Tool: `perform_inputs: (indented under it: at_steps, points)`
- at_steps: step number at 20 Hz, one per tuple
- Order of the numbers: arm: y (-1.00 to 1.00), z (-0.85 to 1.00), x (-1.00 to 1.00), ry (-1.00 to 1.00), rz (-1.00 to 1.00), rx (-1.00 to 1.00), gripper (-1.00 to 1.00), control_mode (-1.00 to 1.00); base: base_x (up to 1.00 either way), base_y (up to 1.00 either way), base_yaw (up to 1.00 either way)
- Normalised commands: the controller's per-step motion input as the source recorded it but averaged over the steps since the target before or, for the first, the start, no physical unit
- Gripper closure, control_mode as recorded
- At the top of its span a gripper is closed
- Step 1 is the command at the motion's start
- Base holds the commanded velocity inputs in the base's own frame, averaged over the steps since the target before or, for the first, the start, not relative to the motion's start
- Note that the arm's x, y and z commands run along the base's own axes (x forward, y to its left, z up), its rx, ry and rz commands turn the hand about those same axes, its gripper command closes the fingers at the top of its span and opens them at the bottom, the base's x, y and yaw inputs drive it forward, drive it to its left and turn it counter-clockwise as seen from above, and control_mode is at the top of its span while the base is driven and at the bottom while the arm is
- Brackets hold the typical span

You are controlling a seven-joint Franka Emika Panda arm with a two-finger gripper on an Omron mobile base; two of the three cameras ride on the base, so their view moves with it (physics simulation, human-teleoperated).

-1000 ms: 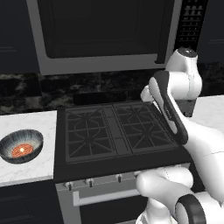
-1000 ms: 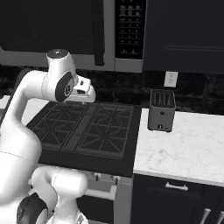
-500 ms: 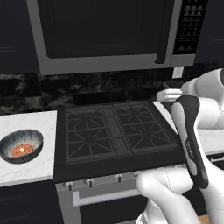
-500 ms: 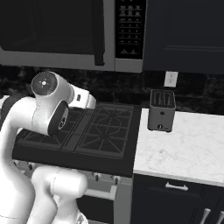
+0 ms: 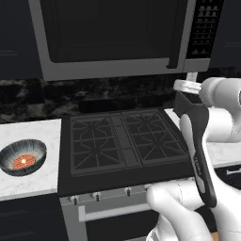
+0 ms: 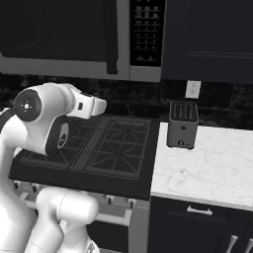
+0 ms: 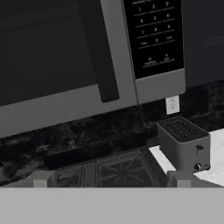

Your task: Open the microwave, place the bowl with waffle inside the microwave, then close the microwave door and turn it on.

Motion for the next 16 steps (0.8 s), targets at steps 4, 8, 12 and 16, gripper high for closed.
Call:
perform_inputs:
  at_steps: [4,8,12,16]
  points:
    - [0.0,0.99,0.07,-0.15,-0.04,0.0,-1.0,-1.0,0.0,0.0,0.0]
    - [-0.24,0.98,0.08,-0.02,0.0,0.0,-1.0,-1.0,0.0,0.0,0.0]
    - [-0.59,0.54,0.01,0.0,0.07,0.0,-1.0,-1.0,0.0,0.0,0.0]
    - [-0.05,-0.02,0.04,-0.01,0.03,0.0,-1.0,-1.0,0.0,0.0,0.0]
